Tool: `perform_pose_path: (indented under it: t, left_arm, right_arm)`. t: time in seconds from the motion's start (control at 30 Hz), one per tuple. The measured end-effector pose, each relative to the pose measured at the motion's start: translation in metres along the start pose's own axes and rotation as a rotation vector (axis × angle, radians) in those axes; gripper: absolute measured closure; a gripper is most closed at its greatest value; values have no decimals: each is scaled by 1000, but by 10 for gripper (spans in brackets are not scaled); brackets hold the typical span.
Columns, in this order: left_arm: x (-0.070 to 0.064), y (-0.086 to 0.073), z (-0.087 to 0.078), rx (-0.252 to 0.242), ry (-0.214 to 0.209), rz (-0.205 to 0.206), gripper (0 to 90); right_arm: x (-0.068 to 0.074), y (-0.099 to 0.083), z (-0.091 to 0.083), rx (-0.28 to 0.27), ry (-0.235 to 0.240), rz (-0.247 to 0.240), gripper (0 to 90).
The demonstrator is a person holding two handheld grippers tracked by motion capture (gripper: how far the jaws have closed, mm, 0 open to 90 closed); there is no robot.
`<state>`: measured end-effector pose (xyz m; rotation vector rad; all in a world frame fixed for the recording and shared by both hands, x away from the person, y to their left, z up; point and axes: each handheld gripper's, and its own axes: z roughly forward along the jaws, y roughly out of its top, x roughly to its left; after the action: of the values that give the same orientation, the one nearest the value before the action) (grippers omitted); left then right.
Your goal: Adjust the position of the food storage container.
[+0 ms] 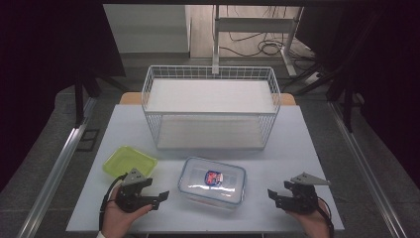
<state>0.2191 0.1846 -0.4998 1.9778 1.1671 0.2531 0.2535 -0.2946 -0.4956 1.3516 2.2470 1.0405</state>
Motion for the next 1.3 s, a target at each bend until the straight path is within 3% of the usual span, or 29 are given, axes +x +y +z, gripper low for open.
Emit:
perform_pose_path:
  t: [0.3, 0.43, 0.63, 0.87, 0.97, 1.1, 1.13, 1.2, 1.3]
  left_arm:
    - [-1, 0, 0, 6, 9, 28, 194]
    - [0, -1, 0, 4, 2, 38, 196]
    - [0, -2, -1, 7, -4, 43, 196]
    - [1, -2, 4, 25, -11, 43, 195]
    - [0, -3, 5, 30, -8, 44, 194]
    - [0, -4, 3, 25, -7, 41, 194]
    - [0, -4, 3, 25, -7, 41, 194]
    - [1, -5, 2, 26, -5, 39, 193]
    - [0, -7, 3, 29, -5, 36, 192]
  right_arm:
    - [-5, -3, 1, 23, 4, 0, 276]
    - [-1, -2, -3, 31, 6, -4, 329]
    - [4, 4, -13, 12, 31, -32, 602]
    - [5, 10, -8, 29, 101, -58, 864]
    - [15, 15, -4, 41, 137, -95, 890]
    - [40, 24, -6, 38, 194, -172, 891]
    - [40, 24, -6, 38, 194, -172, 891]
    - [61, 27, -6, 38, 259, -246, 891]
    - [76, 23, -3, 73, 310, -285, 891]
